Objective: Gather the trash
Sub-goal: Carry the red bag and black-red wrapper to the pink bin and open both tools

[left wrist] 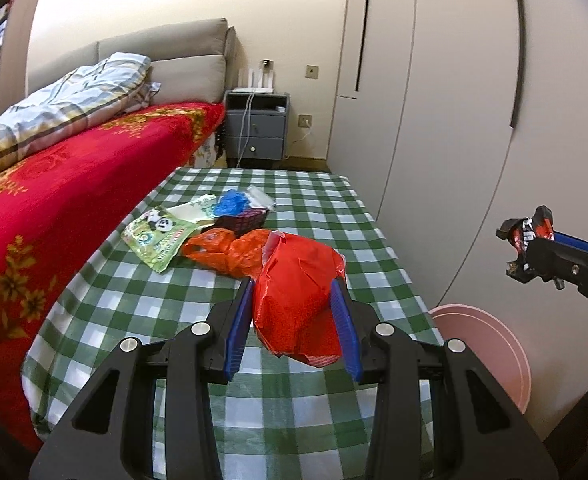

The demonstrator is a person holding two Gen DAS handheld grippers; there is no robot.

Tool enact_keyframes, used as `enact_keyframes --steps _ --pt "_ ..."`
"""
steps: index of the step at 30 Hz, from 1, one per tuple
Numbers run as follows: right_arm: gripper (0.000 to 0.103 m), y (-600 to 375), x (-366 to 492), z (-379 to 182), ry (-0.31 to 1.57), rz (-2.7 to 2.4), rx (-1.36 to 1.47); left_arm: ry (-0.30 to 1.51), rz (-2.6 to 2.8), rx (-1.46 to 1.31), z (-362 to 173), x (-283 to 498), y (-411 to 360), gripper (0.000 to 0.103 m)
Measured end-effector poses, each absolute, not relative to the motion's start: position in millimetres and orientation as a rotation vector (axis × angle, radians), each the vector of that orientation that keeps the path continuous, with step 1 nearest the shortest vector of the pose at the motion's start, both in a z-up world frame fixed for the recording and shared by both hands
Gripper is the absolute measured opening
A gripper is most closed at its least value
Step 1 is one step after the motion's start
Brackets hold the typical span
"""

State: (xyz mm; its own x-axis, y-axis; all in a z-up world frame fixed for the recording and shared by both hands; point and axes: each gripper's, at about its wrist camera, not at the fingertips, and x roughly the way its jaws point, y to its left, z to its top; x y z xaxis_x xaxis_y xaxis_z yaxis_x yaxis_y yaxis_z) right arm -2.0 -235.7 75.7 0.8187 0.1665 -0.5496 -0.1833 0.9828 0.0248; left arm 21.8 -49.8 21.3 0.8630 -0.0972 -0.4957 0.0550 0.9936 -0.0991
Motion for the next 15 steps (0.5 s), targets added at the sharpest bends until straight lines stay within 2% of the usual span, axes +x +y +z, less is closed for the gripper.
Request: enact_keyframes --steps 15 --pt "0.042 -291.6 -7.7 58.8 0.589 0.052 0.094 0.531 -0.138 -0.065 15.4 26.6 -72.5 0.039"
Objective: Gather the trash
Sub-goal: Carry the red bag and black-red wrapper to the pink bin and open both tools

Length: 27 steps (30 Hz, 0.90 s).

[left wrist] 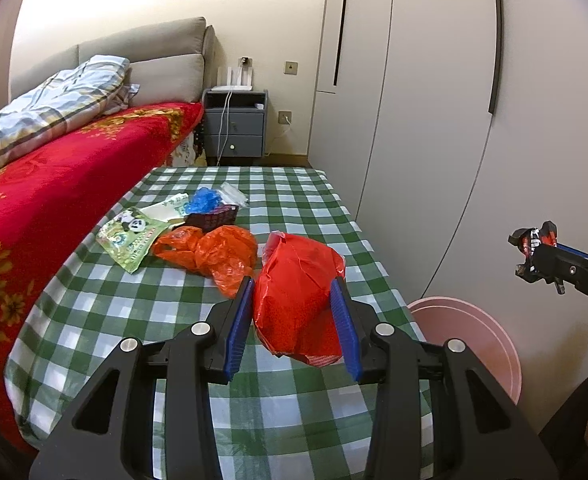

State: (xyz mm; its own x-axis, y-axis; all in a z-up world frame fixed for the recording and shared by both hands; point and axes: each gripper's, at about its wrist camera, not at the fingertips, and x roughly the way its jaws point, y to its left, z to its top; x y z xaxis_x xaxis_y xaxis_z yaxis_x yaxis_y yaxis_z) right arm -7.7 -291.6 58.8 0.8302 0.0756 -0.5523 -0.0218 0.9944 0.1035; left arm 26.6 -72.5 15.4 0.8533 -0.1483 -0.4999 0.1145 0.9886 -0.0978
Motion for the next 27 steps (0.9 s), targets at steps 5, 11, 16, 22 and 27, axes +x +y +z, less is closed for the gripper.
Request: enact_keyframes --steps 5,11,16,22,27 --pt "0.042 -302.3 -4.2 55.7 0.592 0.025 0.124 0.538 -0.153 -0.057 10.9 30.3 -82.0 0.039" --pt "0.042 -312.6 -0.3 52.6 0.589 -0.018 0.143 0.545 -0.177 -0.051 5.6 35.6 -91.3 0.039" --pt "0.042 -326.8 3.9 50.4 0.586 -0.055 0.178 0.552 -0.203 -0.048 0.0 40.6 -102.6 0.039" --pt "0.042 -333.6 8.3 49.5 0.585 -0.072 0.192 0.545 -0.254 -0.047 -2.3 43.1 -118.7 0.039" --pt "0.042 -341.5 10.4 48.8 0.586 -0.094 0.216 0.549 -0.309 -0.047 -5.2 46.0 -139.2 0.039"
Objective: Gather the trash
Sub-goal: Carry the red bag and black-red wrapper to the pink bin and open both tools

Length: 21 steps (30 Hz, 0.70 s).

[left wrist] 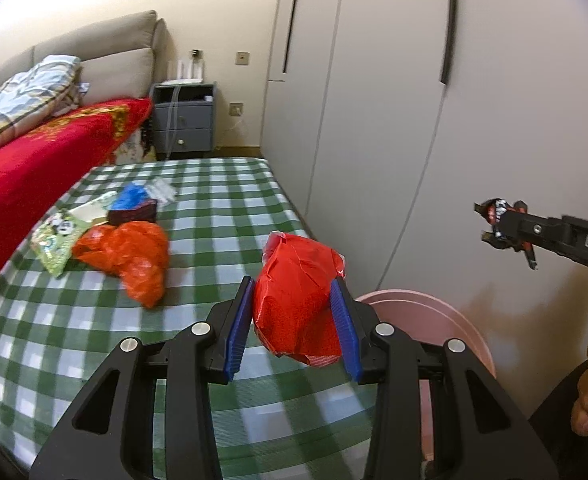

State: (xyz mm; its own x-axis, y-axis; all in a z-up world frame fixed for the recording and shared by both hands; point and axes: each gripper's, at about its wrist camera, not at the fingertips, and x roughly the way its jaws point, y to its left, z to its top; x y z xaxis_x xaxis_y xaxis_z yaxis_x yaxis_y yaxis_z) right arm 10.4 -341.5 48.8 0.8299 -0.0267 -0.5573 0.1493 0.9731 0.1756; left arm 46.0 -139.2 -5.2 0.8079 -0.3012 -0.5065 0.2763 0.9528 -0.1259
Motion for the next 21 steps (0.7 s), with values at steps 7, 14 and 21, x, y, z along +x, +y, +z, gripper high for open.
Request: enact_keyframes --steps 7,14,21 --pt "0.043 -353.1 9.4 49.9 0.576 -0.123 0.256 0.558 -0.397 -0.018 -11.9 46.2 -177.2 0.039" --pt "0.043 -363.5 9.8 48.8 0.579 -0.138 0.289 0.6 -0.46 -0.007 -27.4 47.9 -206.2 0.039" --pt "0.055 -364.2 14.3 44.3 0.605 -0.165 0.295 0.672 -0.552 -0.011 -42.9 53.1 -220.0 0.049"
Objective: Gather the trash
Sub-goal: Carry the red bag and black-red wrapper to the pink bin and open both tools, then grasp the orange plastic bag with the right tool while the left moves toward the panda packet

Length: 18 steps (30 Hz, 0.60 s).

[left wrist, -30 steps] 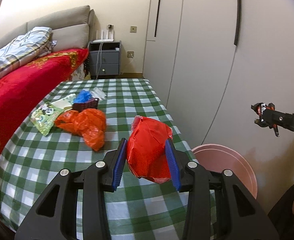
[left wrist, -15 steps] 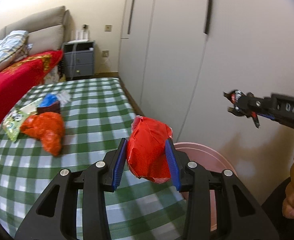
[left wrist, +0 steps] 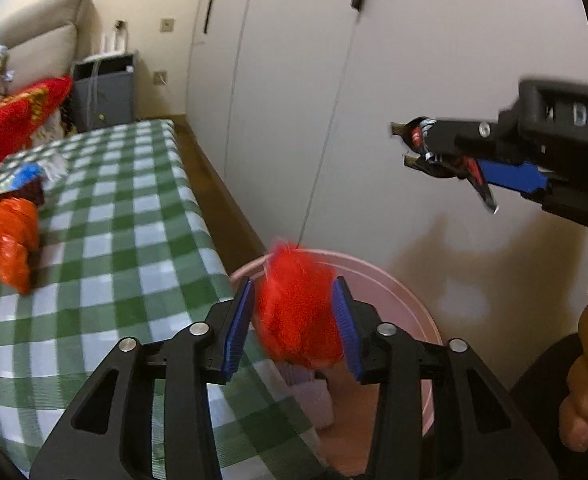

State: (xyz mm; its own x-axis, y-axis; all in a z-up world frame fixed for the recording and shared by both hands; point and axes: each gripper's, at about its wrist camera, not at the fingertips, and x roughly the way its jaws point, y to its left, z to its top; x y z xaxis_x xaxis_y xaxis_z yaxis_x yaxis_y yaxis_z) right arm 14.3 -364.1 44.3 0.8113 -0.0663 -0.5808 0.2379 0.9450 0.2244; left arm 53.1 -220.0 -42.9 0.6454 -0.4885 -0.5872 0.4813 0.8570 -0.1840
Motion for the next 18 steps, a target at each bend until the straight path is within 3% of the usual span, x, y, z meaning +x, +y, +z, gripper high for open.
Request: enact_keyframes --steps 3,11,18 --pt "0.06 -366.0 13.3 44.2 0.601 -0.177 0.305 0.682 -0.539 -0.018 -46.4 54.7 -214.2 0.052" --pt "0.061 -361.9 11.3 44.4 0.596 -0.173 0.291 0.651 -0.482 -0.031 -37.0 53.8 -186.8 0.052" --pt "0.059 -347.7 8.7 48.5 0.567 -0.145 0.233 0.615 -0.398 -0.062 -27.8 62.3 -152.1 0.045"
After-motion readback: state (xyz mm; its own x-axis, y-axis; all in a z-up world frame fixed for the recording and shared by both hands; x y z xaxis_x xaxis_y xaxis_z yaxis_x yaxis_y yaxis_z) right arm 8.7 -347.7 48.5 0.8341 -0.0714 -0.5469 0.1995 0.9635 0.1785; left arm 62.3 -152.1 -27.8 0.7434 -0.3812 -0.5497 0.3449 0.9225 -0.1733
